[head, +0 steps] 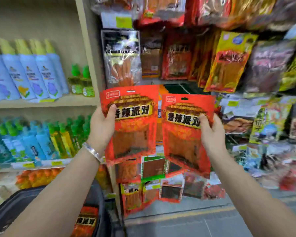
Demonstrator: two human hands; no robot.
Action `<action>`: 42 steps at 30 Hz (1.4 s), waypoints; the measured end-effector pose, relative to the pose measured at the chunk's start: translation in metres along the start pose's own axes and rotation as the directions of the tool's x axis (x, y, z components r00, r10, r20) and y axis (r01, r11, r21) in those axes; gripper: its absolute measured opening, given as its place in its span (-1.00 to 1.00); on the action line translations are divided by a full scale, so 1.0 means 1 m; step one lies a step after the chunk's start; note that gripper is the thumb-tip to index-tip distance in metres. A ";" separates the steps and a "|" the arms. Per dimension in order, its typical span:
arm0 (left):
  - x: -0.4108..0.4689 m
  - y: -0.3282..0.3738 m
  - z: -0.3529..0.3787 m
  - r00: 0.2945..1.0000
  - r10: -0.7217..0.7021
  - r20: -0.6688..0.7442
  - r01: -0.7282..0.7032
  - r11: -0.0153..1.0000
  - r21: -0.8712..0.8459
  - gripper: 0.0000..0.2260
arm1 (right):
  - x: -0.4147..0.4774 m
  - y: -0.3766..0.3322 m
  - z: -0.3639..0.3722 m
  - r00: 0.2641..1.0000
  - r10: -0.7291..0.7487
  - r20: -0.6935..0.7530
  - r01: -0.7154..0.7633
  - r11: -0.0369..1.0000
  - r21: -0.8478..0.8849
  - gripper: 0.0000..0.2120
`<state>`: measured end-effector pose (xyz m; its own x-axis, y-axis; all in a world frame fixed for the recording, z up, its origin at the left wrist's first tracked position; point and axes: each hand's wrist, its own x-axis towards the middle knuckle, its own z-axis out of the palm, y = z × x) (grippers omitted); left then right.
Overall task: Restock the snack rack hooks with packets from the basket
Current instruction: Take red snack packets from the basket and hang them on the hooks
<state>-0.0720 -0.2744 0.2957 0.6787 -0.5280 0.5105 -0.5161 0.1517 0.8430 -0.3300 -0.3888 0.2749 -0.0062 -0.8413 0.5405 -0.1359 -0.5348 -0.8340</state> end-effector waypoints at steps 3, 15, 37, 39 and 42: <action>0.017 0.024 0.028 1.000 0.004 -0.005 -0.004 0.998 -0.056 -0.93 | 0.038 -0.008 -0.016 0.997 0.031 -0.077 -0.028 0.999 0.037 -0.80; 0.111 0.076 0.129 0.977 0.144 0.159 -0.120 0.981 -0.152 -0.80 | 0.204 -0.019 -0.011 0.981 0.083 -0.177 -0.048 0.980 0.191 -0.45; 0.184 0.093 0.225 0.974 0.133 0.185 -0.053 0.921 -0.385 -0.89 | 0.361 0.004 0.013 0.953 0.277 0.122 -0.302 0.837 0.457 -0.86; 0.184 0.093 0.230 0.977 0.142 0.159 -0.072 0.921 -0.384 -0.87 | 0.364 0.006 0.014 0.961 0.253 0.109 -0.275 0.861 0.429 -0.87; 0.183 0.092 0.236 0.968 0.171 0.186 -0.088 0.919 -0.385 -0.80 | 0.367 0.011 0.014 0.977 0.200 0.073 -0.212 0.898 0.385 -0.84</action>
<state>-0.1189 -0.5547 0.4272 0.4711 -0.6405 0.6065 -0.3328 0.5077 0.7947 -0.3203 -0.7043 0.4620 0.0387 -0.9345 0.3538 0.2608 -0.3323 -0.9064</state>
